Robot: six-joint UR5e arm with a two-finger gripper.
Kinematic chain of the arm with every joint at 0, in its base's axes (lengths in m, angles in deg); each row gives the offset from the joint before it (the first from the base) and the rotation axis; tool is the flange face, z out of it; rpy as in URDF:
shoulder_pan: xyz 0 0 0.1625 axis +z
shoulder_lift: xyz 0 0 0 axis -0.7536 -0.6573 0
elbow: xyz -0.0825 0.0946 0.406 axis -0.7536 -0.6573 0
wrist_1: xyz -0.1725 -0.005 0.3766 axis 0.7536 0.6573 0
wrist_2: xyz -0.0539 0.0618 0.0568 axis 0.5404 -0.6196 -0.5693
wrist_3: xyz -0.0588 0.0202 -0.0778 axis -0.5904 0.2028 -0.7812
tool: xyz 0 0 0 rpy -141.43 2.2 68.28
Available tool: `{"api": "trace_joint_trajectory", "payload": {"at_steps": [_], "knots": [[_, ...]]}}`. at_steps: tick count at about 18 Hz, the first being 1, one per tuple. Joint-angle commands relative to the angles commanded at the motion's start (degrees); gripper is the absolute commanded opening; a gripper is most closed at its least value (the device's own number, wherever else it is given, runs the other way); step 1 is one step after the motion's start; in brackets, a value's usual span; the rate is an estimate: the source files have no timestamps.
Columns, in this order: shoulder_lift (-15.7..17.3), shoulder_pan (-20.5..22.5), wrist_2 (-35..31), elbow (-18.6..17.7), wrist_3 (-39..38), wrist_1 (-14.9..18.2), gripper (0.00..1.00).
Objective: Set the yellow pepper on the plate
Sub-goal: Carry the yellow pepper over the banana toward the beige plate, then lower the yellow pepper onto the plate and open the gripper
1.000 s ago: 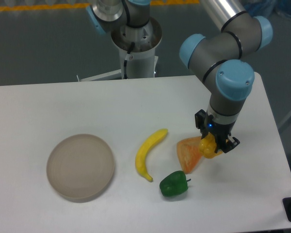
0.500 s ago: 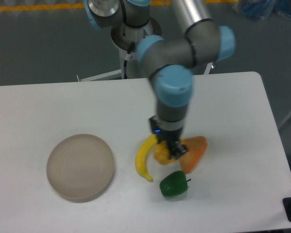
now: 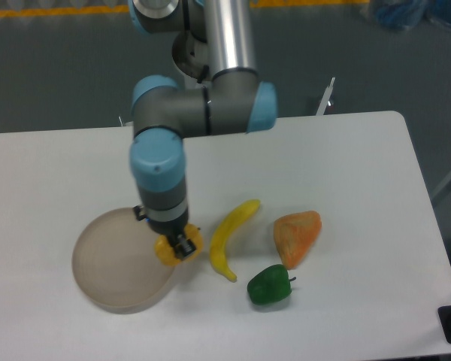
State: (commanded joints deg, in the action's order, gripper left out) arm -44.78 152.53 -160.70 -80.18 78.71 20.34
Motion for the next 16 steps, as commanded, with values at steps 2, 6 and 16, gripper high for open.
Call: {"api": "trace_joint_trajectory", "payload": {"at_steps": [2,6,16], "knots": [[-1.0,-1.4,0.1,0.0,-0.8,0.1,0.49],[-2.1,-4.5,0.2,0.0,-3.9,0.0,0.53],[-0.6,-4.1,-0.4,0.6,-4.2,-2.7,1.0]]}}
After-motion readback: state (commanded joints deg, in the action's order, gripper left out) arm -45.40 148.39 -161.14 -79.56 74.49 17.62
